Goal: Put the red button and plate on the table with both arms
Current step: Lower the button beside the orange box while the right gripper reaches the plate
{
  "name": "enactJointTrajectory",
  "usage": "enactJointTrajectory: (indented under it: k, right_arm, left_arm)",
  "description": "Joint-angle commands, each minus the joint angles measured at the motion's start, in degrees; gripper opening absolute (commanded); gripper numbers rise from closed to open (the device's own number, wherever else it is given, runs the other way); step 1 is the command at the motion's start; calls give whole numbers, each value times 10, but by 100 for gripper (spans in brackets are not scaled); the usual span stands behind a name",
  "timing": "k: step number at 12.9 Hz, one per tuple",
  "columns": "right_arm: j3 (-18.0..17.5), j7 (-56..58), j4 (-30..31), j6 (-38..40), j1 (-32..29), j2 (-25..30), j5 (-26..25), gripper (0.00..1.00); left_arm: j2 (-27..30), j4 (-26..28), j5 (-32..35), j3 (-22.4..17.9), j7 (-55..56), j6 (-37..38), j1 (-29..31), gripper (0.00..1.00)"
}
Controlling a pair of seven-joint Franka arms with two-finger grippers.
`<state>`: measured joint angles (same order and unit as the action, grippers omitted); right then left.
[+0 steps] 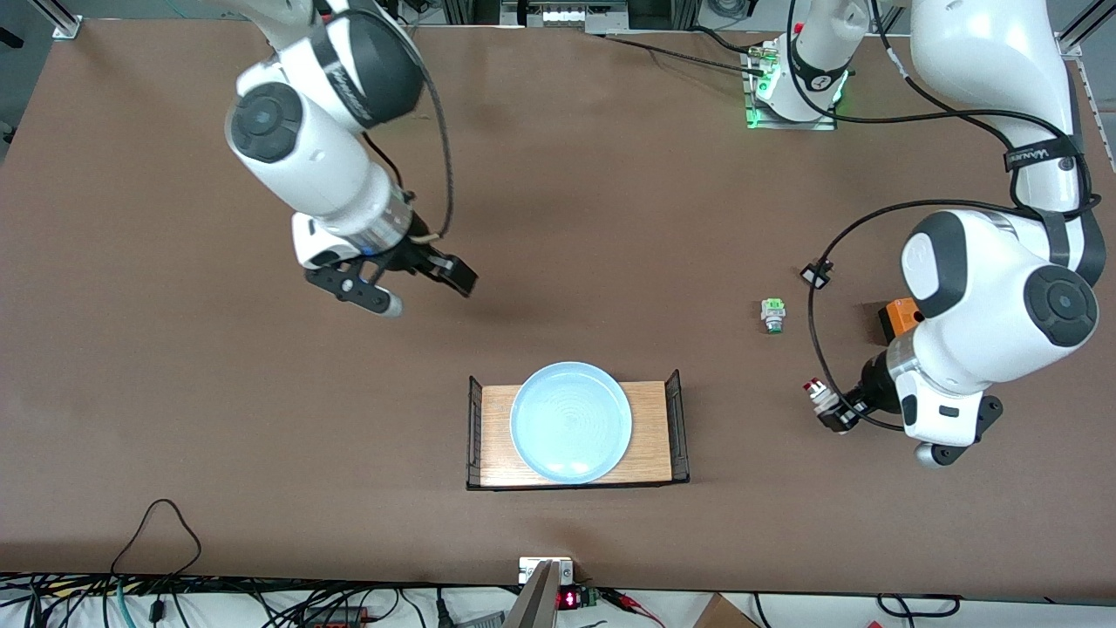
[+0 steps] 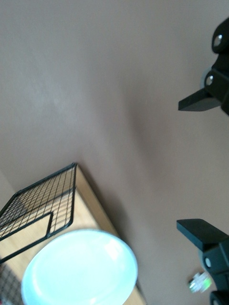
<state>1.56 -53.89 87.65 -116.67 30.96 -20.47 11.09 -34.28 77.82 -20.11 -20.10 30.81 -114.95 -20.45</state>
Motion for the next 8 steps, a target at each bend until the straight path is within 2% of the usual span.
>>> enactJointTrajectory:
  k: [1, 4, 6, 8]
  right_arm:
    - [7, -66, -70, -18, 1, -60, 10, 100]
    - [7, -138, -104, -88, 16, -109, 10, 100]
    - [7, -188, -104, -158, 23, -131, 10, 100]
    - [7, -255, -105, -193, 32, -145, 10, 100]
  left_arm:
    - [20, 51, -14, 7, -100, -2, 25, 1]
    - [3, 62, -13, 6, -186, -2, 54, 1]
    - [-11, 68, -14, 6, -248, -4, 71, 1]
    - [-35, 71, -14, 6, -308, -9, 92, 1]
